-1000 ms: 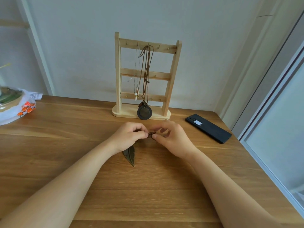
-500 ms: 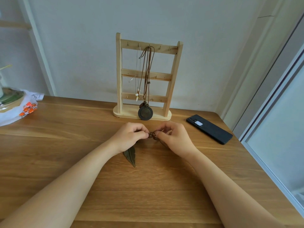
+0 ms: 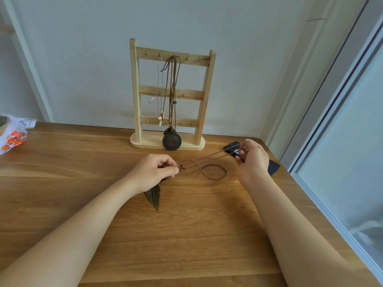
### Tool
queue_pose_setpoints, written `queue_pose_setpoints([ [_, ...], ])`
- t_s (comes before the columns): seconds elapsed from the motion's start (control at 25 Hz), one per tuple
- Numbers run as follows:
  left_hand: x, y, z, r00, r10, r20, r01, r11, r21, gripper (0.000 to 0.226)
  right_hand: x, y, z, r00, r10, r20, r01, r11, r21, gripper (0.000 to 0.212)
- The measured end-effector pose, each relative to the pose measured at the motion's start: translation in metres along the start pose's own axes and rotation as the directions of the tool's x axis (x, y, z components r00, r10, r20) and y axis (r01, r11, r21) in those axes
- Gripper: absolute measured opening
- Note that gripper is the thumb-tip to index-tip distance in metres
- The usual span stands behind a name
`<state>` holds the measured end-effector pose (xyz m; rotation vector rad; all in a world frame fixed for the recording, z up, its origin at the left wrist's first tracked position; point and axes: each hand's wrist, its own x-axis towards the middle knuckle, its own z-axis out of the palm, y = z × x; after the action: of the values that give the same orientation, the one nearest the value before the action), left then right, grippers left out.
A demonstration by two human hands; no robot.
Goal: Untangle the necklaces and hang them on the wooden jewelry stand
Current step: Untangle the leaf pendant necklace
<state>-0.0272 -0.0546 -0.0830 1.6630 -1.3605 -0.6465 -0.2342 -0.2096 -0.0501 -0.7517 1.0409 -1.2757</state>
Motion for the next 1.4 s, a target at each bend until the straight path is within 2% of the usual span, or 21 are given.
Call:
queue_pose_setpoints([
  [0.08,0.0,-0.001,-0.001,1.0,0.004,-0.018,-0.004,1.0,0.007,0.003,-0.002,0.002,0.0,1.0,-0.008,0.004,0.009,1.0,-0.01,0.018],
  [0.24,0.0,-0.004,-0.004,0.999,0.01,-0.031,-0.009,0.999,0.034,0.012,0.005,-0.005,0.0,0.998,0.034,-0.052,-0.034,0.999,0.007,0.017],
  [0.32,0.0,-0.004,-0.005,0.999,0.014,-0.042,-0.013,0.999,0.037,0.008,0.01,-0.01,0.001,0.995,0.071,-0.067,-0.077,0.994,-0.084,0.027],
  [0.36,0.0,-0.004,-0.005,0.999,0.025,-0.04,-0.023,0.999,0.04,0.007,0.009,-0.01,0.001,0.998,0.043,-0.055,-0.051,0.987,-0.153,0.035],
  [0.44,0.0,-0.004,-0.005,0.999,0.044,-0.028,-0.042,0.998,0.049,0.006,-0.008,-0.006,0.002,0.983,-0.161,0.093,0.179,0.951,-0.251,0.035],
  [0.48,0.001,-0.004,-0.005,0.999,0.049,-0.021,-0.048,0.998,0.05,0.006,-0.021,-0.003,0.003,0.93,-0.274,0.244,0.337,0.9,-0.277,0.031],
  [0.52,0.001,-0.004,-0.005,0.998,0.053,-0.015,-0.053,0.997,0.049,0.006,-0.033,0.0,0.005,0.839,-0.34,0.424,0.484,0.823,-0.298,0.027],
  [0.56,0.002,-0.004,-0.005,0.998,0.057,-0.009,-0.056,0.997,0.046,0.006,-0.04,0.006,0.007,0.722,-0.343,0.6,0.611,0.722,-0.323,0.024],
  [0.64,0.002,-0.003,-0.006,0.998,0.061,0.007,-0.062,0.998,0.034,0.008,-0.041,0.023,0.011,0.501,-0.232,0.834,0.811,0.463,-0.359,0.021],
  [0.68,0.002,-0.003,-0.006,0.998,0.067,0.016,-0.067,0.997,0.024,0.009,-0.04,0.031,0.013,0.445,-0.164,0.88,0.86,0.353,-0.369,0.023],
  [0.72,0.002,-0.002,-0.007,0.997,0.075,0.028,-0.075,0.997,0.017,0.01,-0.04,0.036,0.015,0.423,-0.12,0.898,0.878,0.298,-0.373,0.025],
  [0.8,0.001,-0.001,-0.007,0.996,0.081,0.047,-0.082,0.997,0.012,0.012,-0.039,0.043,0.015,0.426,-0.11,0.898,0.877,0.295,-0.38,0.022],
  [0.88,0.001,-0.001,-0.006,0.997,0.068,0.043,-0.069,0.998,0.009,0.012,-0.039,0.043,0.016,0.472,-0.131,0.872,0.851,0.324,-0.413,0.015],
  [1.0,0.001,-0.003,-0.006,0.999,0.044,0.022,-0.044,0.999,-0.01,0.013,-0.036,0.039,0.014,0.599,-0.156,0.786,0.735,0.497,-0.461,0.007],
  [1.04,0.001,-0.003,-0.006,0.999,0.041,0.018,-0.041,0.999,-0.013,0.013,-0.036,0.038,0.013,0.606,-0.158,0.779,0.719,0.528,-0.452,0.013],
  [1.16,0.002,-0.003,-0.005,0.999,0.044,0.018,-0.044,0.999,-0.009,0.012,-0.043,0.036,0.012,0.508,-0.131,0.851,0.786,0.475,-0.396,0.045],
  [1.24,0.001,-0.002,-0.006,0.999,0.047,0.026,-0.047,0.999,-0.006,0.012,-0.047,0.038,0.016,0.488,-0.146,0.861,0.803,0.462,-0.377,0.049],
  [1.32,0.001,-0.001,-0.005,0.999,0.037,0.028,-0.037,0.999,-0.001,0.013,-0.047,0.039,0.017,0.542,-0.198,0.817,0.761,0.529,-0.376,0.043],
  [1.4,0.001,-0.001,-0.005,0.999,0.025,0.023,-0.025,1.0,0.003,0.013,-0.045,0.038,0.017,0.649,-0.227,0.727,0.653,0.657,-0.377,0.04],
])
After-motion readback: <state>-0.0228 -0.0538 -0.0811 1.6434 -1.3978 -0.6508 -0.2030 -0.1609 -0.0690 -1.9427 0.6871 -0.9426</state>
